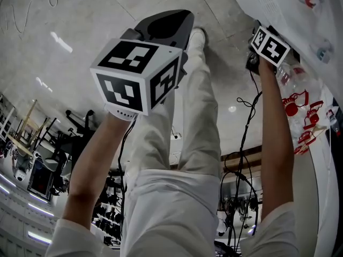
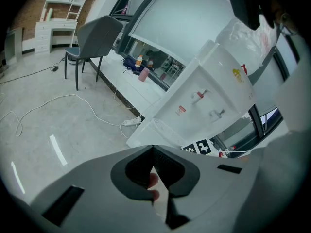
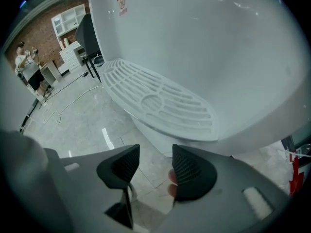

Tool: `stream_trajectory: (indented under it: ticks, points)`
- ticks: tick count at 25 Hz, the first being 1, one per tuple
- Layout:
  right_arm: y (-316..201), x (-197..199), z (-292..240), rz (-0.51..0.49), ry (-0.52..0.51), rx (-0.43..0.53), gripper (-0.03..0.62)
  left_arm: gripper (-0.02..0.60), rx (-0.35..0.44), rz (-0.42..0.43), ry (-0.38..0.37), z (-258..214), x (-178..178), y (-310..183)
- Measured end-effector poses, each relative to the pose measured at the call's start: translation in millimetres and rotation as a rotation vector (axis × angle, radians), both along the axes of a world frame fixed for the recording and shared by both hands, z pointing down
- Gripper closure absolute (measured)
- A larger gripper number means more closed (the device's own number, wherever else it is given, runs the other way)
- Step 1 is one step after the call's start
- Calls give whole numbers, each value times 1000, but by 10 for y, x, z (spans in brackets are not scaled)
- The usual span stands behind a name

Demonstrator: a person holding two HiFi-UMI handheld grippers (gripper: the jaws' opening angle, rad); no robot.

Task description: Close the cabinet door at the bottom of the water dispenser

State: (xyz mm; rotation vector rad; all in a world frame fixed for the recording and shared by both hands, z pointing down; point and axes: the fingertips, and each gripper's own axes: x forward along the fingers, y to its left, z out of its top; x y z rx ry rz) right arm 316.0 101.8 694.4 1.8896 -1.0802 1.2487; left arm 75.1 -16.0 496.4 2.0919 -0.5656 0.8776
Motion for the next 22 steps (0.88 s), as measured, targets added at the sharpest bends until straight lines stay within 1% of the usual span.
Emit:
stream_trajectory:
  ticks: [7,14,16,18,22]
  points:
    - [-4,-88,-76,-14,-14,3,375,574,9,3,8,-106,54,-3]
    - [6,-400,-443,-55,-56,32,377,575,35,12,24,-466,11,-37]
    - [5,-515,-585,-80,-67,41,394,575,41,11,26,-598,-29,-40]
    - [-4,-636,-732,-103,-84,61,427,575,46,10,27,-748,-82,-26]
    - [-43,-746,-1143,-104,-88,84,462,574,48,16,36,-1056,-168,24]
